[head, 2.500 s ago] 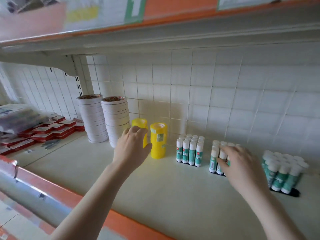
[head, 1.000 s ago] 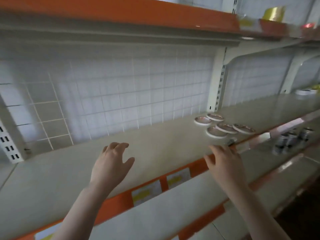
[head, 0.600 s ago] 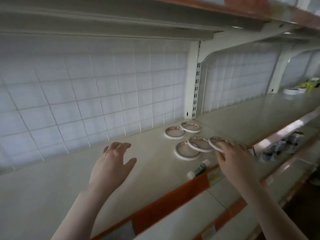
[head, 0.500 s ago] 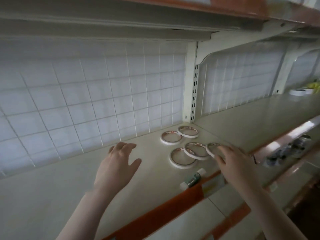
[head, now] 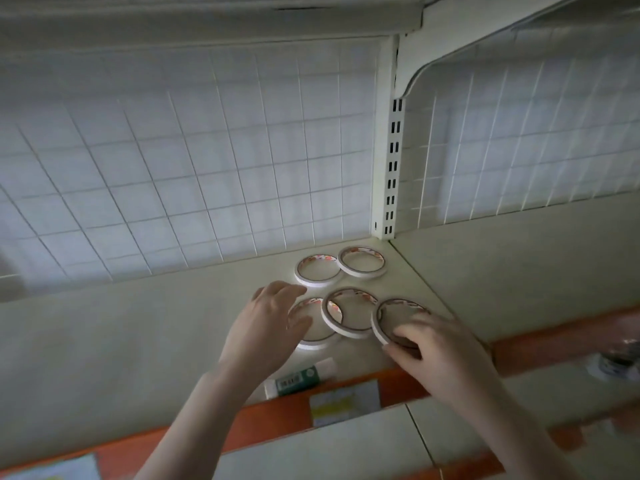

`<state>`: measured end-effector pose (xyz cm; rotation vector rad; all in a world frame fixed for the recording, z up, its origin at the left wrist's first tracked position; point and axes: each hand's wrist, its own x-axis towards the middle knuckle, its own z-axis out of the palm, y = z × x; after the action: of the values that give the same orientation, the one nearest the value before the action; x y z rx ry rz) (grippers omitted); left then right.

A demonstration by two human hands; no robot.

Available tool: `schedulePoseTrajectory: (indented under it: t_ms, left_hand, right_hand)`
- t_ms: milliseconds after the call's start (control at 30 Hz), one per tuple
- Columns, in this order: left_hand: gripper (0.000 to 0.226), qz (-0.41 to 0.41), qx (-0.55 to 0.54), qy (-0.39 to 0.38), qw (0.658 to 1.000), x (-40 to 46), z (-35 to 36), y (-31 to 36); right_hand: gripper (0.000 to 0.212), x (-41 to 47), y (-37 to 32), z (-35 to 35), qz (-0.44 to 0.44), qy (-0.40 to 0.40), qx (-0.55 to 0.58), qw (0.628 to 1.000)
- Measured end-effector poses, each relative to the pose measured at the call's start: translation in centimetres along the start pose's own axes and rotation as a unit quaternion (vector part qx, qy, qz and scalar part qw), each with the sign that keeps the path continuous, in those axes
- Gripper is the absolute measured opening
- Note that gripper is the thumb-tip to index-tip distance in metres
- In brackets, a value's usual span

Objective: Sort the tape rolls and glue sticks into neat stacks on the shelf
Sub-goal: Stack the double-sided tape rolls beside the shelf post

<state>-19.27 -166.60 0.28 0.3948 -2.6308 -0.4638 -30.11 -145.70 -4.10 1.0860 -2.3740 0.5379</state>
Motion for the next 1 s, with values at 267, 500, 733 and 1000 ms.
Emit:
schedulePoseTrajectory:
  t_ms: [267,500,733,1000]
  left_hand:
    - [0.043,-0.029,0.027,0.011,0.999,-0.8,0.0,0.8]
    - [0.041,-0.020,0.042,0.023,0.999,-1.2,-0.8,0.8]
    - [0.036,0.056,0.040,-0.033,0.997,0.6,-0.4,2.3]
    - [0.030,0.141,0.056,-0.130,0.980,2.2,2.1,2.9]
  right_hand:
    - [0.026,-0.1,0.6,-0.6,-0.052,0.026,0.017,0.998]
    - [0.025,-0.1,1.5,-0.5,-0.039,0.017,0.010,0.999]
    - [0.034,-0.1,2.6,-1.8,-0.023,0.036,-0.050,0.998]
    - [0.041,-0.8,4.0,-2.2,0.005,0.059,-0.036,0.998]
